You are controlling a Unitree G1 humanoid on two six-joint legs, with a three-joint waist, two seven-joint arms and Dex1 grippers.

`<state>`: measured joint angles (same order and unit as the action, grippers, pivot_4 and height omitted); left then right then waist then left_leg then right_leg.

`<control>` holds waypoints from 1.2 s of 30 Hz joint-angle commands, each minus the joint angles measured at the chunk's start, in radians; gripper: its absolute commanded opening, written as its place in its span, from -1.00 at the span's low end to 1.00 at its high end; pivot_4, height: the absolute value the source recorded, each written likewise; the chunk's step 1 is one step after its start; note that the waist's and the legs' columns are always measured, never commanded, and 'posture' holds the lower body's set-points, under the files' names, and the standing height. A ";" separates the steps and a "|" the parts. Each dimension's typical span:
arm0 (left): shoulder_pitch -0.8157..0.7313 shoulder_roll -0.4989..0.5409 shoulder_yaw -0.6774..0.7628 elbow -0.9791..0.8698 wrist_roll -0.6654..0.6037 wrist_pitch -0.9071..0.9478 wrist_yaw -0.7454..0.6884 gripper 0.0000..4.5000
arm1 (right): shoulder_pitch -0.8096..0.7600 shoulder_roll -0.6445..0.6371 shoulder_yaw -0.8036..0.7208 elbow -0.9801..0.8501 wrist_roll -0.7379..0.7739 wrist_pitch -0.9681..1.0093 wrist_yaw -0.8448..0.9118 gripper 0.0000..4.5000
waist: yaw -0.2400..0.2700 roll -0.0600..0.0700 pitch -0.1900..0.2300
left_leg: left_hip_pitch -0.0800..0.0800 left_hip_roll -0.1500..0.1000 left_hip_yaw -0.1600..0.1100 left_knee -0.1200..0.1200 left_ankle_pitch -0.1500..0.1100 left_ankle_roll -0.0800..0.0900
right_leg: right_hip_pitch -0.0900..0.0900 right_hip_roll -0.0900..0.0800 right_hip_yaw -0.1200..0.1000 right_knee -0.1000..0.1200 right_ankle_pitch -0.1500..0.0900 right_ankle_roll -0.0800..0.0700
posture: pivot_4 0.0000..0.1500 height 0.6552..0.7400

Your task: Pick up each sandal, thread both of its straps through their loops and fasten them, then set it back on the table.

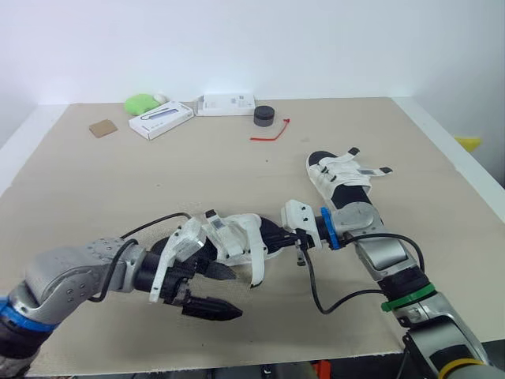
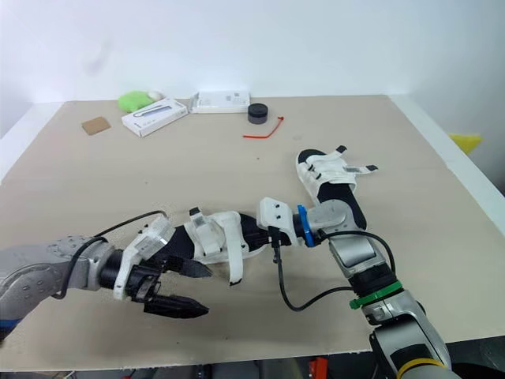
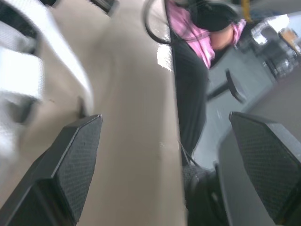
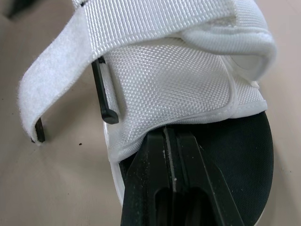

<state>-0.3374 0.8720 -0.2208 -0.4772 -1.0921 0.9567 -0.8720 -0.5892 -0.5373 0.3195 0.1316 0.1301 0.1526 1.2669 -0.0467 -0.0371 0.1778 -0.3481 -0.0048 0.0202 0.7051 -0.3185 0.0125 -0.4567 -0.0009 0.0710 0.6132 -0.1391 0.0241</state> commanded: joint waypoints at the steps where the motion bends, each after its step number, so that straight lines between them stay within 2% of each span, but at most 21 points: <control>1: -0.047 -0.068 -0.046 0.039 0.080 0.036 0.057 0.98 | -0.001 -0.005 0.003 -0.007 -0.006 0.002 0.003 -1.00 | 0.000 0.000 0.000 | 0.000 0.000 0.000 0.000 0.000 0.000 | 0.000 0.000 0.000 0.000 0.000 0.000 | 1.00 1.00; 12: -0.095 -0.175 -0.037 0.155 0.257 -0.006 0.046 0.98 | 0.010 -0.018 -0.001 -0.018 -0.006 0.002 0.003 -1.00 | 0.001 0.000 0.000 | 0.001 -0.001 0.000 0.000 0.001 -0.001 | 0.001 0.000 0.000 0.000 0.001 0.000 | 1.00 1.00; 20: -0.075 -0.226 -0.040 0.118 0.265 0.013 0.006 0.98 | 0.004 -0.014 0.001 -0.015 -0.007 0.000 0.002 -1.00 | 0.001 0.000 0.000 | 0.001 -0.001 0.000 0.000 0.001 -0.001 | 0.001 -0.001 0.001 0.000 0.001 0.001 | 1.00 1.00; 25: -0.066 -0.200 -0.073 0.084 0.294 0.005 -0.062 0.98 | 0.006 -0.017 0.000 -0.014 -0.008 -0.006 0.003 -1.00 | 0.000 0.000 0.000 | 0.000 -0.001 -0.001 0.000 0.001 -0.001 | 0.001 -0.001 0.001 0.000 0.001 0.001 | 1.00 1.00; 32: -0.066 -0.240 -0.080 0.111 0.323 -0.005 -0.073 0.98 | 0.009 -0.017 0.001 -0.020 -0.007 -0.003 0.001 -1.00 | 0.000 0.000 0.000 | 0.000 -0.001 0.000 0.000 0.001 -0.001 | 0.001 -0.001 0.001 -0.001 0.001 0.001 | 1.00 1.00; 35: -0.073 -0.284 -0.076 0.138 0.337 -0.030 -0.067 0.64 | 0.011 -0.019 0.000 -0.023 -0.007 -0.002 0.000 -1.00 | 0.001 0.000 0.000 | 0.000 -0.001 -0.001 0.000 0.001 -0.001 | 0.001 -0.001 0.001 -0.001 0.001 0.001 | 1.00 1.00; 36: -0.074 -0.294 -0.075 0.143 0.342 -0.036 -0.066 0.43 | 0.012 -0.020 -0.001 -0.023 -0.007 -0.002 0.000 -1.00 | 0.001 0.000 0.000 | 0.000 -0.001 -0.001 0.000 0.001 -0.001 | 0.001 -0.001 0.001 -0.001 0.001 0.001 | 1.00 1.00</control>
<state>-0.4023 0.5796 -0.3089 -0.3243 -0.7530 0.9421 -0.9297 -0.5848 -0.5446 0.3195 0.1243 0.1300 0.1515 1.2652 -0.0461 -0.0371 0.1779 -0.3478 -0.0054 0.0196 0.7051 -0.3180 0.0116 -0.4555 -0.0018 0.0717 0.6124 -0.1382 0.0251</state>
